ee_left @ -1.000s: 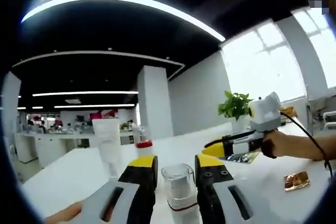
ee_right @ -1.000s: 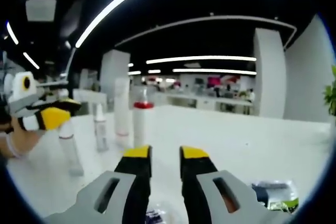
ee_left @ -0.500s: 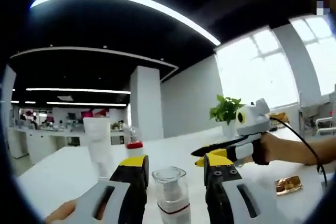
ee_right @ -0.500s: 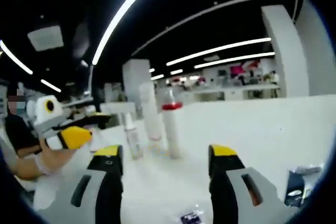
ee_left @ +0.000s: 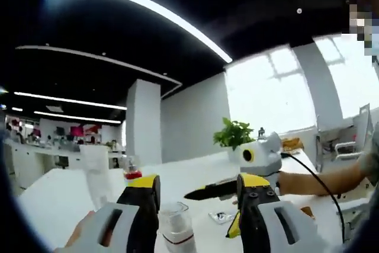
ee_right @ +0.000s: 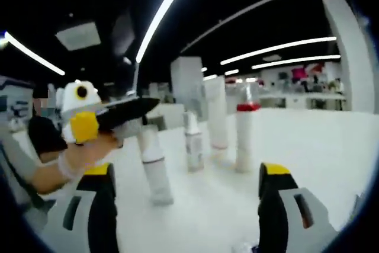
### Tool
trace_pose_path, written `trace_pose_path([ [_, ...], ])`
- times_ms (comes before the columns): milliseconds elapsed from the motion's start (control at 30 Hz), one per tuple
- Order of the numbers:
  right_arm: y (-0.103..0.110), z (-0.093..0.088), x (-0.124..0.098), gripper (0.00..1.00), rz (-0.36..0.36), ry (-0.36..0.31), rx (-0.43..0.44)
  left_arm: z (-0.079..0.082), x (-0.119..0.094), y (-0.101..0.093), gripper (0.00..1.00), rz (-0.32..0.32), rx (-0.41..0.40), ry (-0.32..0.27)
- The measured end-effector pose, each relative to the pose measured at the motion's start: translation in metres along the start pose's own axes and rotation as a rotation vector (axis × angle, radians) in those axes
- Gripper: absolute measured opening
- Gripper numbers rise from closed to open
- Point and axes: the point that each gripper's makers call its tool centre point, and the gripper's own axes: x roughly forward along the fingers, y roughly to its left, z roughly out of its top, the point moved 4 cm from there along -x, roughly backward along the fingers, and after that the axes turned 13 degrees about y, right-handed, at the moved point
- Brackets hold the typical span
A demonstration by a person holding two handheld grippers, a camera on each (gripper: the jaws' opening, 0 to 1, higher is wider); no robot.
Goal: Arrange the skincare products in the storage area until every visible bottle or jar stands upright without overlapping.
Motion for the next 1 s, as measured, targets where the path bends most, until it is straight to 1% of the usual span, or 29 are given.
trace_pose_path([
  [33,0.002,0.000,0.001,1.00,-0.008,0.005,-0.033,-0.001,-0.003,-0.002,0.55,0.006,0.001,0.020],
  [100,0.006,-0.001,0.004,1.00,-0.007,0.009,-0.034,-0.001,-0.013,-0.005,0.58,0.001,-0.004,0.037],
  [133,0.008,-0.001,0.006,1.00,-0.007,0.012,-0.035,-0.001,-0.020,-0.004,0.59,-0.006,-0.022,0.049],
  [167,0.011,-0.002,0.008,1.00,-0.005,0.012,-0.037,-0.001,-0.026,-0.003,0.59,-0.011,-0.043,0.044],
  [200,0.013,-0.003,0.011,1.00,0.000,0.017,-0.041,0.000,-0.031,-0.001,0.59,-0.004,-0.079,0.039],
  [233,0.016,-0.005,0.015,1.00,-0.001,0.033,-0.054,-0.001,-0.039,0.006,0.59,0.022,-0.119,0.038],
  [267,0.019,-0.007,0.019,1.00,-0.010,0.048,-0.077,-0.003,-0.045,0.010,0.59,0.032,-0.109,0.033],
  [300,0.020,-0.009,0.021,1.00,-0.016,0.066,-0.102,-0.006,-0.048,0.016,0.58,0.054,-0.120,0.047],
  [333,0.022,-0.012,0.025,0.99,-0.019,0.082,-0.121,-0.011,-0.050,0.022,0.56,0.078,-0.134,0.081],
  [367,0.022,-0.015,0.028,0.97,-0.024,0.103,-0.135,-0.019,-0.050,0.026,0.53,0.074,-0.144,0.126],
  [400,0.022,-0.020,0.030,0.95,-0.029,0.147,-0.146,-0.026,-0.049,0.027,0.51,0.051,-0.148,0.170],
  [433,0.023,-0.023,0.034,0.94,-0.019,0.165,-0.159,-0.037,-0.047,0.024,0.51,0.002,-0.139,0.256],
  [467,0.024,-0.024,0.036,0.94,-0.016,0.169,-0.161,-0.044,-0.045,0.023,0.53,-0.024,-0.130,0.302],
  [500,0.024,-0.025,0.038,0.95,-0.016,0.171,-0.151,-0.050,-0.041,0.023,0.54,-0.039,-0.117,0.334],
  [533,0.023,-0.026,0.038,0.95,-0.013,0.176,-0.147,-0.056,-0.037,0.024,0.53,-0.036,-0.115,0.365],
  [567,0.023,-0.026,0.038,0.95,-0.012,0.177,-0.143,-0.061,-0.028,0.027,0.49,-0.027,-0.123,0.366],
  [633,0.021,-0.026,0.037,0.94,-0.020,0.171,-0.134,-0.063,-0.021,0.030,0.40,-0.037,-0.128,0.366],
  [667,0.021,-0.026,0.036,0.92,-0.027,0.168,-0.132,-0.064,-0.018,0.032,0.39,-0.037,-0.144,0.366],
  [733,0.015,-0.027,0.036,0.89,-0.048,0.167,-0.120,-0.065,-0.012,0.030,0.42,-0.043,-0.145,0.368],
  [767,0.013,-0.029,0.036,0.88,-0.053,0.173,-0.113,-0.065,-0.008,0.031,0.41,-0.059,-0.139,0.380],
  [833,0.011,-0.032,0.038,0.86,-0.057,0.185,-0.108,-0.065,-0.001,0.034,0.41,-0.055,-0.096,0.372],
  [867,0.011,-0.033,0.038,0.85,-0.056,0.192,-0.104,-0.066,0.001,0.035,0.41,-0.057,-0.093,0.378],
  [933,0.011,-0.035,0.039,0.83,-0.058,0.205,-0.099,-0.068,0.005,0.036,0.42,-0.083,-0.094,0.395],
  [1000,0.010,-0.036,0.039,0.82,-0.067,0.212,-0.108,-0.070,0.008,0.035,0.41,-0.087,-0.089,0.400],
])
